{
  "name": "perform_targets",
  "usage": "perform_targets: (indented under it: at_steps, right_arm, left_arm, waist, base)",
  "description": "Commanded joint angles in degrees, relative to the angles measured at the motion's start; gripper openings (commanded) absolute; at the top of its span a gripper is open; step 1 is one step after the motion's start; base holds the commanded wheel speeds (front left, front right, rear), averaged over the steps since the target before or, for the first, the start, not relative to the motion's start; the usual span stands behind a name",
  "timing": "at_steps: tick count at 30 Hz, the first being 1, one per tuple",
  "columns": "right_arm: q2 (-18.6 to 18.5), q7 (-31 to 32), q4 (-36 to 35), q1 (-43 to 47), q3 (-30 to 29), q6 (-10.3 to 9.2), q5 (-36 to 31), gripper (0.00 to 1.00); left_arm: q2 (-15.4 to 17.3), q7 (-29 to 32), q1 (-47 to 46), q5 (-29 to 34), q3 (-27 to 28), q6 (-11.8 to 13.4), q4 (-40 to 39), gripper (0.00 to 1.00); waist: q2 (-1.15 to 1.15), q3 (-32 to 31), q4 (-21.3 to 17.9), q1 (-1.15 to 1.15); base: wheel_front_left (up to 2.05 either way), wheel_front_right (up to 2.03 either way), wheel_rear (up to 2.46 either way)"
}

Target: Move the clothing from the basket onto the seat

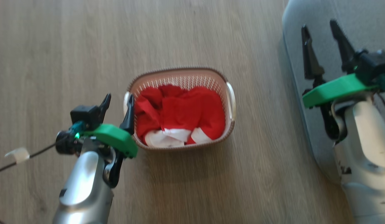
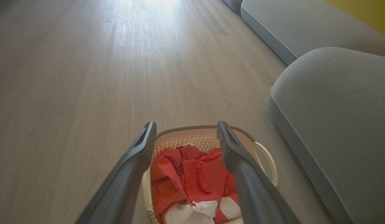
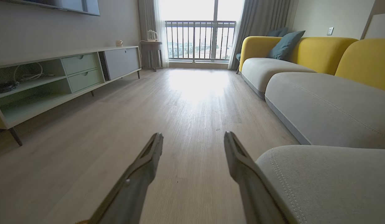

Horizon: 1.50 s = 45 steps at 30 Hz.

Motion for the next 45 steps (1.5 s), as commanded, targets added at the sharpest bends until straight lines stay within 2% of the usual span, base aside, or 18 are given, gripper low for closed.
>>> perform_targets:
  at_steps: [1,13,18,28,37,42,45]
  right_arm:
    - [0.4,-0.5,-2.6,-2.0,0.6,-0.01,-0.8,1.0]
    - [1.3,-0.5,-7.6,-7.8,0.0,-0.01,-0.8,1.0]
    - [2.2,-0.5,-9.3,-10.6,0.6,-0.01,-0.2,1.0]
    - [4.0,-0.5,-11.2,-13.4,3.1,-0.01,0.6,1.0]
    - [5.7,-0.5,-12.4,-14.5,4.6,-0.01,1.6,1.0]
    - [6.2,-0.5,-12.2,-13.9,5.2,-0.01,2.2,1.0]
    - [6.3,-0.5,-12.2,-13.7,5.3,-0.01,2.6,1.0]
  left_arm:
    - [1.0,-0.8,-2.7,-0.1,0.9,-0.1,-1.2,1.0]
    - [1.0,-0.8,-10.3,1.6,-4.6,-1.2,1.7,1.0]
    - [1.0,-0.8,-15.1,4.4,-7.1,-1.8,5.6,1.0]
    - [2.5,-0.8,-23.6,10.6,-10.9,-2.6,15.4,1.0]
    - [4.1,-0.5,-33.2,16.5,-15.9,-0.9,28.7,1.0]
    - [4.0,2.5,-37.3,18.8,-18.5,0.7,34.5,1.0]
    - [3.6,3.6,-39.1,18.7,-18.8,0.4,35.9,1.0]
  waist:
    - [0.0,3.4,-1.1,-0.01]
    - [0.0,14.7,-3.4,-0.01]
    - [0.0,20.6,-5.4,-0.01]
    - [0.0,27.2,-9.1,-0.01]
    - [0.0,31.6,-12.8,-0.01]
    - [0.0,32.6,-14.3,-0.01]
    - [0.0,33.2,-15.2,-0.01]
  base:
    - [0.0,0.0,0.0]
    - [0.0,0.0,0.0]
    - [0.0,0.0,0.0]
    - [0.0,0.0,0.0]
    - [0.0,0.0,0.0]
    - [0.0,0.0,0.0]
    - [0.0,0.0,0.0]
